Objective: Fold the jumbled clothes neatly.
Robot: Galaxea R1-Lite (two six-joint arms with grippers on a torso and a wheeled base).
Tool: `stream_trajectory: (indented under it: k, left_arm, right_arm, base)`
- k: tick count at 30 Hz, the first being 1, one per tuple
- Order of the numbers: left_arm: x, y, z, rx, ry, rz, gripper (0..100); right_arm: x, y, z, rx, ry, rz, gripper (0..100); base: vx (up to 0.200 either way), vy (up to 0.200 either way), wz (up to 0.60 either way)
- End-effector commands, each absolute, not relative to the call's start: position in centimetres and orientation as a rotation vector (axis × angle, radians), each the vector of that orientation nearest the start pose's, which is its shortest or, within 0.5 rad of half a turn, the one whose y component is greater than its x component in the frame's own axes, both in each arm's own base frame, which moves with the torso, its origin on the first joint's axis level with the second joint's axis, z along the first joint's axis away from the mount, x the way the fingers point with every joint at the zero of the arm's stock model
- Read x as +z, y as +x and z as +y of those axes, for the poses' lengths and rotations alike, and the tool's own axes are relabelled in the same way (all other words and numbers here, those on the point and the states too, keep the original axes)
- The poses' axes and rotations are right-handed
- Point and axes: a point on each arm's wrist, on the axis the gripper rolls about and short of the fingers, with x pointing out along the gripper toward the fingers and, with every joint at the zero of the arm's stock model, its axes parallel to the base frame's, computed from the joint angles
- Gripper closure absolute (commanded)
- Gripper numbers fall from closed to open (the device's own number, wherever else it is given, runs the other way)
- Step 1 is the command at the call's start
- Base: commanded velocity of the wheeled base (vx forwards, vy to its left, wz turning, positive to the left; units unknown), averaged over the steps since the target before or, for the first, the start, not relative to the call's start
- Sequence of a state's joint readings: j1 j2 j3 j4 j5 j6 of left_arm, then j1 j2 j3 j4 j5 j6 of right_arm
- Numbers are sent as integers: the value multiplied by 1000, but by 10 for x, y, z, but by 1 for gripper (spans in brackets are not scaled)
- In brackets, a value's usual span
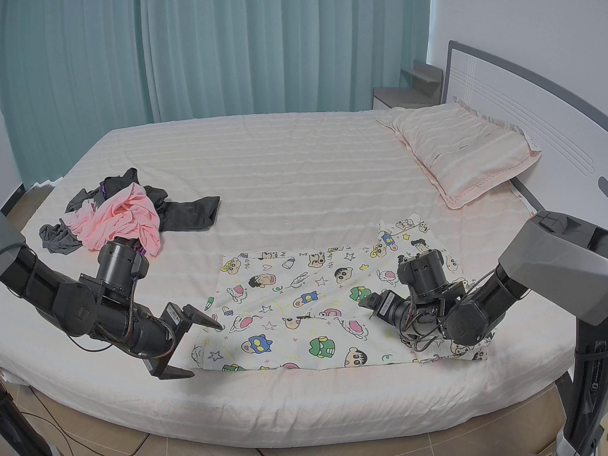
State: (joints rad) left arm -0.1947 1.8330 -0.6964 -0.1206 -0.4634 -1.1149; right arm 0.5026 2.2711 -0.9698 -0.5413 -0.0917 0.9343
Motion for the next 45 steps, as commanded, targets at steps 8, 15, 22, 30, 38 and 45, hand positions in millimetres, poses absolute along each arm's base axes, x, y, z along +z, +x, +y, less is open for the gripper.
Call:
stream_trajectory:
  k: [8, 15, 22, 30, 38, 45]
  left_arm:
    - [78, 267, -62, 35, -1112, 1255, 0]
    - [78, 267, -62, 33, -1110, 1255, 0]
    - [77, 266, -62, 36, -1108, 1260, 0]
    - [76, 265, -62, 38, -1108, 1263, 0]
    - [76, 263, -62, 37, -1106, 1267, 0]
    - [74, 261, -63, 20, -1105, 1250, 0]
  right_arm:
    - [18, 349, 182, 21, 661, 820, 0]
    - [41, 329, 181, 77, 654, 822, 0]
    - [72, 304, 152, 162, 640, 816, 0]
    - [89, 279, 81, 257, 620, 836, 0]
    - [45, 277, -13, 255, 541, 901, 0]
    - [14, 280, -47, 280, 512, 930, 0]
  base:
    - [0, 0, 0]
    - [0, 0, 0]
    - [0, 0, 0]
    - [0, 0, 0]
    - [0, 0, 0]
    - [0, 0, 0]
